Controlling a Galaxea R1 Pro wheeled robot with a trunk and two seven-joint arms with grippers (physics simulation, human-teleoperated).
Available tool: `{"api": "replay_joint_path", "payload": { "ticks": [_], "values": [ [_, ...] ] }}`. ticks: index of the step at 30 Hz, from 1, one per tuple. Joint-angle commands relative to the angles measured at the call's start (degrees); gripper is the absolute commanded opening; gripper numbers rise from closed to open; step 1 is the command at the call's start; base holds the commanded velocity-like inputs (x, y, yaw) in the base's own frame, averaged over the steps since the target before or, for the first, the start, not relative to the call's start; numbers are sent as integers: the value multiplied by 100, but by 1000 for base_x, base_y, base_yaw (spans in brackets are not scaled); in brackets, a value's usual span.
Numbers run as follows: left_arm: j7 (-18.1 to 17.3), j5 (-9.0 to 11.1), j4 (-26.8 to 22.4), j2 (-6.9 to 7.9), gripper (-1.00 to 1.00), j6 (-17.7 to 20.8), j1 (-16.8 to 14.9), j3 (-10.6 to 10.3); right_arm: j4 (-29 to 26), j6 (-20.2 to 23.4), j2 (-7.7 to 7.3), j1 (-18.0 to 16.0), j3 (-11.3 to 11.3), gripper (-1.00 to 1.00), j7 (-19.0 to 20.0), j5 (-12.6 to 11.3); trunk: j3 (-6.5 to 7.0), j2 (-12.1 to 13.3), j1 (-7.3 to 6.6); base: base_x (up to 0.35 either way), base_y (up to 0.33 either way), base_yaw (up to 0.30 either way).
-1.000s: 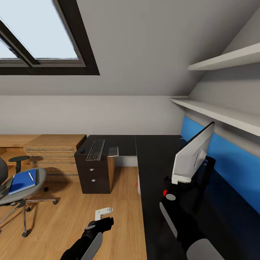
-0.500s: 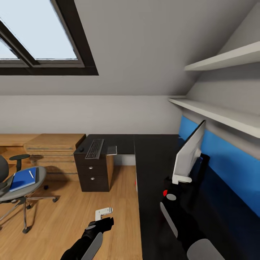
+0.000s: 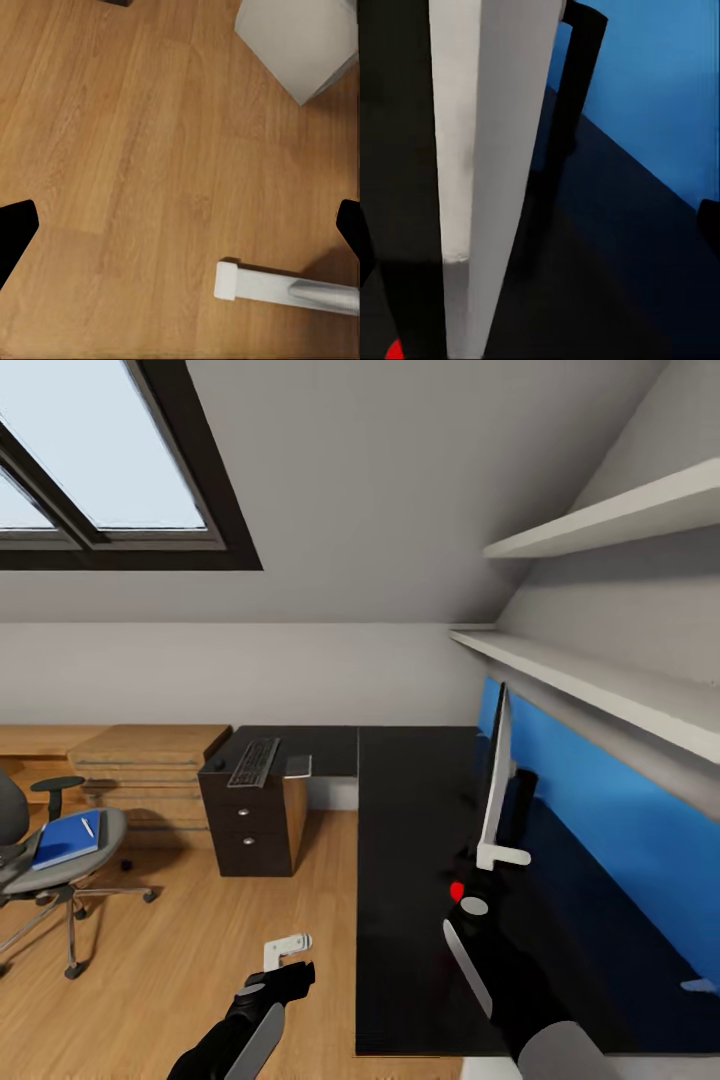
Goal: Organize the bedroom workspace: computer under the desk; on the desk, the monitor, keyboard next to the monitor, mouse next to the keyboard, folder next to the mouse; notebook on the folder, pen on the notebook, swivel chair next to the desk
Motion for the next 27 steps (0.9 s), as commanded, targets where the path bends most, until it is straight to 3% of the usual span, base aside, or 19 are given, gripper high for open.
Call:
{"api": "replay_joint_path", "payload": {
  "ticks": [1,8,16,25,27],
  "values": [
    [49,46,-11,3,100,15,-5,-17,-8,36,-5,-6,19,100,-40,-34,-10,-9,-1,-258,-209,0],
    [48,42,-11,3,100,14,-5,-17,-8,35,-5,-6,19,100,-37,-34,-10,-9,-1,-216,-257,0],
    [48,43,-11,3,100,8,-5,-17,-8,35,-5,-6,19,100,-31,-34,-10,-9,-1,-36,-262,0],
    [58,32,-25,6,100,-7,-5,-9,-16,35,-5,-6,19,100,-33,-34,-10,-9,-1,0,-29,0],
    [55,30,-55,22,100,-282,-5,1,-18,35,-5,-6,19,100,-36,-34,-10,-9,-1,0,0,0]
  ]
}}
